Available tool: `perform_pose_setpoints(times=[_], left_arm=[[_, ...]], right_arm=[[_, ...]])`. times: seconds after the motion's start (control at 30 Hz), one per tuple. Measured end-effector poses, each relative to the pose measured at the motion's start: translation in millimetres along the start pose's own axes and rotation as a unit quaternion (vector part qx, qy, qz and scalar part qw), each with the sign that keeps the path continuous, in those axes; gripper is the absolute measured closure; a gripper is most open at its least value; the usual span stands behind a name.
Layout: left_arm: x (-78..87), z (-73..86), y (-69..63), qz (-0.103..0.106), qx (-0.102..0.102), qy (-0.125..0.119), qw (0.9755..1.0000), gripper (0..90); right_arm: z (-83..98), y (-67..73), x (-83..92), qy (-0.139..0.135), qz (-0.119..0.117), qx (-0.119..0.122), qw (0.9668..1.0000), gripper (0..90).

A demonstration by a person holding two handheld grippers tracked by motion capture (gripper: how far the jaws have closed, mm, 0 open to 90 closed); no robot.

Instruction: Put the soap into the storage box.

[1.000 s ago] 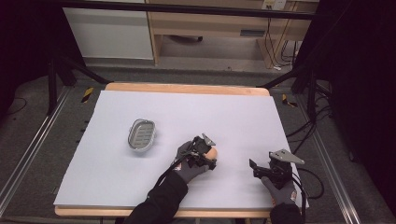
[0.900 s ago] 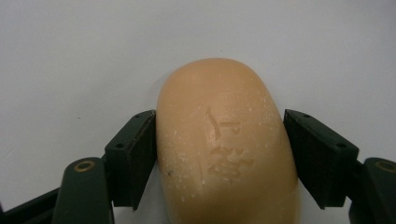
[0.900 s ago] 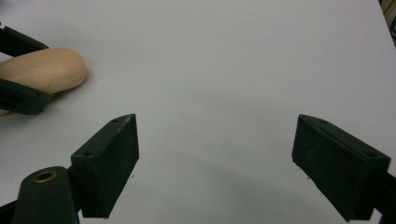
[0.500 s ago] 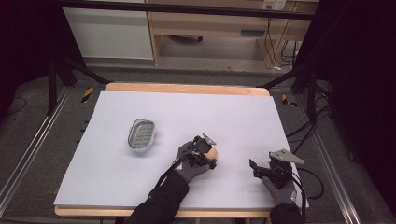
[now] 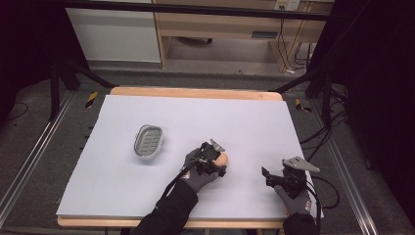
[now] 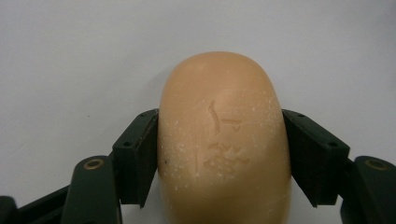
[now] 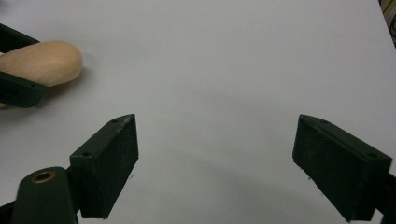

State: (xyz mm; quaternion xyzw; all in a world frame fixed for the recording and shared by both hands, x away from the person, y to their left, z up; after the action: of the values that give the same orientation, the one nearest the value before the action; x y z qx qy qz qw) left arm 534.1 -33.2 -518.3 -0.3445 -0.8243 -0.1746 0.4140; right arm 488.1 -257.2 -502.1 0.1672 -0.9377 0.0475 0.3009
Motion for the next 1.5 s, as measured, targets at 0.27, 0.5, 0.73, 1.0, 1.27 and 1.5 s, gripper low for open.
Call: perform_pose_setpoints(times=[0.27, 0.5, 0.73, 1.0, 1.27, 1.5], left_arm=[[16.4, -3.3, -2.1, 0.008, -0.001, -0.023, 0.9997, 31.7], [30.1, -3.9, 2.5, 0.004, -0.002, -0.036, 0.9993, 31.7], [48.1, -5.3, 9.6, 0.0, -0.001, -0.052, 0.9986, 31.8], [61.2, -6.1, 14.3, -0.003, 0.0, -0.066, 0.9978, 31.8], [74.5, -5.3, 22.7, -0.011, 0.006, -0.079, 0.9968, 31.9], [86.3, -4.1, 31.0, -0.017, 0.014, -0.09, 0.9957, 31.9]], right_arm=[[-0.3, 0.3, 0.5, 0.0, 0.001, -0.001, 1.0, 14.3], [-0.1, -0.4, 0.0, 0.0, 0.003, 0.002, 1.0, 14.3], [0.2, -0.2, -0.2, 0.0, 0.003, 0.003, 1.0, 14.3], [-0.2, -0.5, 0.1, -0.001, 0.004, 0.002, 1.0, 14.1], [0.0, -0.6, -0.1, 0.0, 0.005, 0.001, 1.0, 14.1], [-0.1, -0.7, -0.1, 0.0, 0.006, 0.003, 1.0, 14.1]])
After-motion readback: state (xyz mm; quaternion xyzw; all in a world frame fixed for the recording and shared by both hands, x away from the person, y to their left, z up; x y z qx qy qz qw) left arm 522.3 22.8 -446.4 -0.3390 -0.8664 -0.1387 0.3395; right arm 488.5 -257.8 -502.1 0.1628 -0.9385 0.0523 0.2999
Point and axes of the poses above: each handheld gripper's, and its own axes: x roughly backward along the jaws, z roughly out of its underside, y roughly to its left, the point moved 7 cm from there along -x, roughly forward along the jaws, and after that the axes turned 3 degrees about y, right-handed, at the moved point
